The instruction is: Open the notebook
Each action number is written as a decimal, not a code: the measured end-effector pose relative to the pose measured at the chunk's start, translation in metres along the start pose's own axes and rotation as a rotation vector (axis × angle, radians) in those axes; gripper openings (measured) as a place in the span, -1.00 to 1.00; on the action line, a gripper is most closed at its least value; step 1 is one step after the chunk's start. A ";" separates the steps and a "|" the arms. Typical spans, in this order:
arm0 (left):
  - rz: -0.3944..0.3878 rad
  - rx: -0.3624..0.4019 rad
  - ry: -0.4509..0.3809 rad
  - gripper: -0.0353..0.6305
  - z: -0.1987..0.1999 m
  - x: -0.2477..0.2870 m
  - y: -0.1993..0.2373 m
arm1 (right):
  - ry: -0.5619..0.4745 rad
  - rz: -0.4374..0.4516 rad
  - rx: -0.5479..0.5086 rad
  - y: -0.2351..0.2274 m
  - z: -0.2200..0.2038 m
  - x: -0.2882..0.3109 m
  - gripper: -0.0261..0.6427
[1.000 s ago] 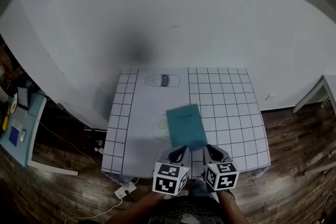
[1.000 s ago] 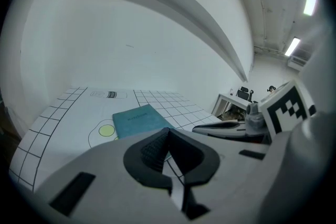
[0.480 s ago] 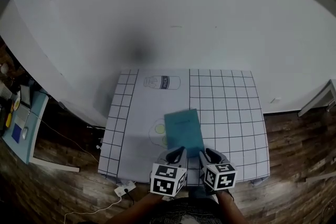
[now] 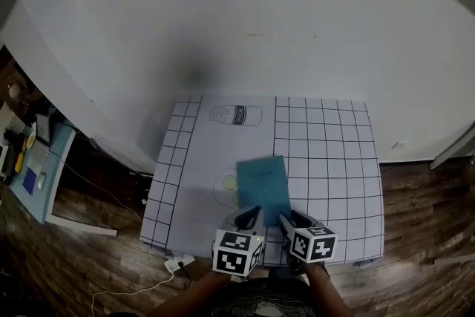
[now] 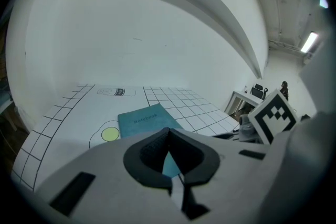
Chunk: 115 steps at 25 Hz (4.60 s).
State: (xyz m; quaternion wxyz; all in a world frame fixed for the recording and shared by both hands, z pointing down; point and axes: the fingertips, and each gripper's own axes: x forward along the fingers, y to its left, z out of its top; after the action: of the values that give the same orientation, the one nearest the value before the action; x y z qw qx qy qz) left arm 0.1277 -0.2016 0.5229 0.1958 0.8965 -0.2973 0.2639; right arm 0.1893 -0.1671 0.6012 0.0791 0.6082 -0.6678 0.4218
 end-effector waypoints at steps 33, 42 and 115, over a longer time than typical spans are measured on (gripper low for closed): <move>0.029 -0.044 -0.038 -0.87 -0.004 -0.018 0.023 | 0.062 0.008 0.055 0.002 0.017 -0.008 -0.83; 0.019 -0.048 -0.055 -0.87 -0.008 -0.029 0.028 | 0.003 0.015 0.026 0.026 0.032 -0.021 -0.85; 0.269 -0.206 -0.130 -0.87 -0.059 -0.139 0.185 | 0.225 0.160 -0.615 0.240 -0.047 0.108 -0.86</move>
State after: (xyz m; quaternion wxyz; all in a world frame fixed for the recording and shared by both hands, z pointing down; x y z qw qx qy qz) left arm -0.1058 -0.2500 0.5234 0.2299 0.8389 -0.4521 0.1974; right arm -0.0675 -0.2395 0.5856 0.2987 0.4511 -0.7964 0.2701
